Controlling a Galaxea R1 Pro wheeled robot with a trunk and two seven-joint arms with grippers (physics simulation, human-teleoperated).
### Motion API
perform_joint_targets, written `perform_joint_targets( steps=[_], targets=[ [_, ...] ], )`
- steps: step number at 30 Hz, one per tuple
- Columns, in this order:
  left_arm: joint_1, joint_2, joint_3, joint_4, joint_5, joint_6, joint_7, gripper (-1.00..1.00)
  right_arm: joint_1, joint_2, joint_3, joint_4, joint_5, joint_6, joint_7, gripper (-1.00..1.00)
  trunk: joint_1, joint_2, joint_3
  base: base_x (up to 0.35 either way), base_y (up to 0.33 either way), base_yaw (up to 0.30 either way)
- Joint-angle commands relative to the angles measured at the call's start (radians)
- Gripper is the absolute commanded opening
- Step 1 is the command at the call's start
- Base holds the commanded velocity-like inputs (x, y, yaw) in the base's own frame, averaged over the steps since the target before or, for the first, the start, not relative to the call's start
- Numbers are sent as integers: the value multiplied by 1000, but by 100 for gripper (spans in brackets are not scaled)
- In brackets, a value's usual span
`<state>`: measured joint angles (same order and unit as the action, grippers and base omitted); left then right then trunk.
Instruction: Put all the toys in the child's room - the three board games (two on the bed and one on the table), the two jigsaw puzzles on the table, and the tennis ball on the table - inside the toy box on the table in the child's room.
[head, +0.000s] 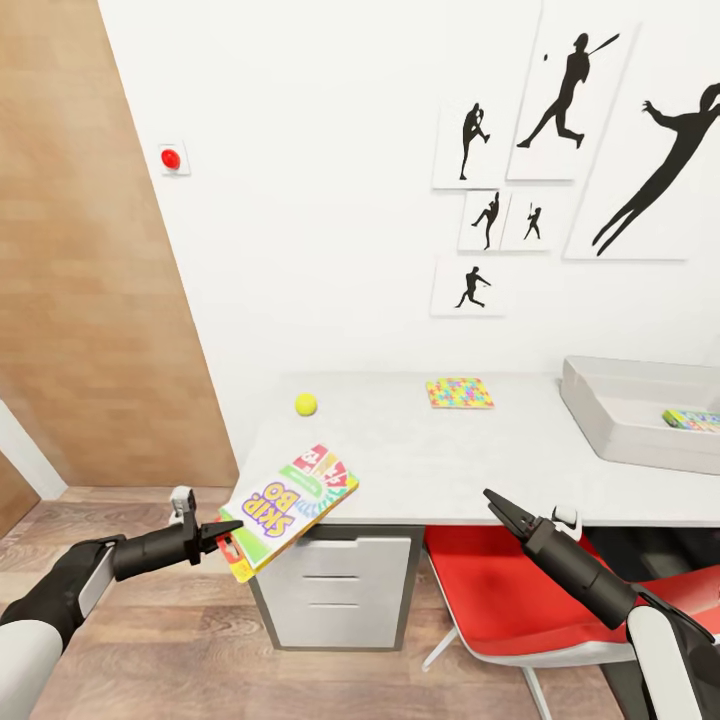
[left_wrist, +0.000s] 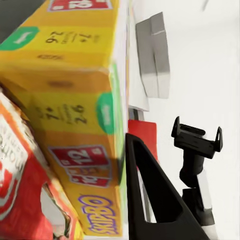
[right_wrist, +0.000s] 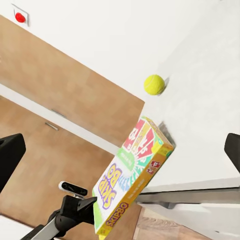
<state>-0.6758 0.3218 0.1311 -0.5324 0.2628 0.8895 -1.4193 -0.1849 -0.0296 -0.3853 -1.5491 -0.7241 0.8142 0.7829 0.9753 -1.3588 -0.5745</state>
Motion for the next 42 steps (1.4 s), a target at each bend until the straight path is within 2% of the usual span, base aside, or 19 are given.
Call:
perform_joint_targets(
  steps=[1,15,20,23,34,40,42],
  targets=[
    [0,0,0,0,0,9,-6,-100,-1,0,-1,0,-1,6,2,100,-4,7,2,0,0,0],
    [-1,1,2,0,-1,15,-16,-100,-1,1,0,0,-1,5,1,100,-58,105,46,0,0,0],
    [-1,3,3,0,0,17,-17,-100,-1,2,1,0,0,5,1,100,-58,105,46,0,0,0],
    [-1,9,3,-1,2,18,-19,-100,-1,1,2,0,0,5,1,100,-69,126,56,0,0,0],
    [-2,19,-2,-15,-5,18,-119,-100,-1,5,7,0,0,7,1,100,-111,203,90,0,0,0],
    [-4,29,-6,-15,-5,22,-133,-100,-1,11,8,0,1,4,4,100,-134,245,109,0,0,0],
    [-5,25,-7,-28,-5,29,-141,-100,-1,11,7,0,1,4,4,100,-142,259,115,0,0,0]
  ],
)
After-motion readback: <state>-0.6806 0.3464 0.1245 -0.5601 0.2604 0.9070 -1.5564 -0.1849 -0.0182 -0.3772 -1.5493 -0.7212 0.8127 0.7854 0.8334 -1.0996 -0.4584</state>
